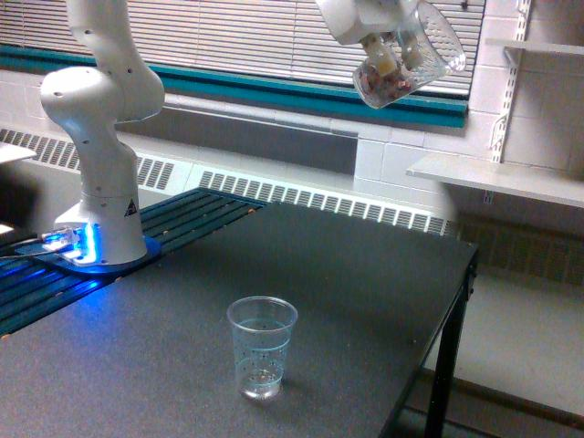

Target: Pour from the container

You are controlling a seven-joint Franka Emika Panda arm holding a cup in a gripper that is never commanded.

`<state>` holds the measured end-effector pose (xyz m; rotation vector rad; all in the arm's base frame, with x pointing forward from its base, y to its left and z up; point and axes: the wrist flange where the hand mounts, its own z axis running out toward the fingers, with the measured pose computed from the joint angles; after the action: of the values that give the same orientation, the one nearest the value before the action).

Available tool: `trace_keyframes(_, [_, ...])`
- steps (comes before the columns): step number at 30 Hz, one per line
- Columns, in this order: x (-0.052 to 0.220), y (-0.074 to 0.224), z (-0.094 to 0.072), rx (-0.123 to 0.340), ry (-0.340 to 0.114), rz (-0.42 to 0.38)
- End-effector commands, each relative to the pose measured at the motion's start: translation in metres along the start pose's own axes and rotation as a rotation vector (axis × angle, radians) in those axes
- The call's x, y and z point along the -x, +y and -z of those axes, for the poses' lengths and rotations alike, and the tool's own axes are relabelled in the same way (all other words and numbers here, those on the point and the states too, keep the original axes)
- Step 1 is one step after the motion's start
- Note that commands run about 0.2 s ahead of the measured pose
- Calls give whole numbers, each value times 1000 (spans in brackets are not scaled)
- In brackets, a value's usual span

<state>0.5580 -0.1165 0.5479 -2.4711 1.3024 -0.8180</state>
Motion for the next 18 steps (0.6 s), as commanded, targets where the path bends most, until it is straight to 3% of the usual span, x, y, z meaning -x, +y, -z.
trace_keyframes(1, [19, -4, -13, 43, -7, 118])
trace_keyframes(14, [12, 18, -22, 137, 105, 317])
trace_keyframes(18, [9, 33, -27, 147, 108, 310])
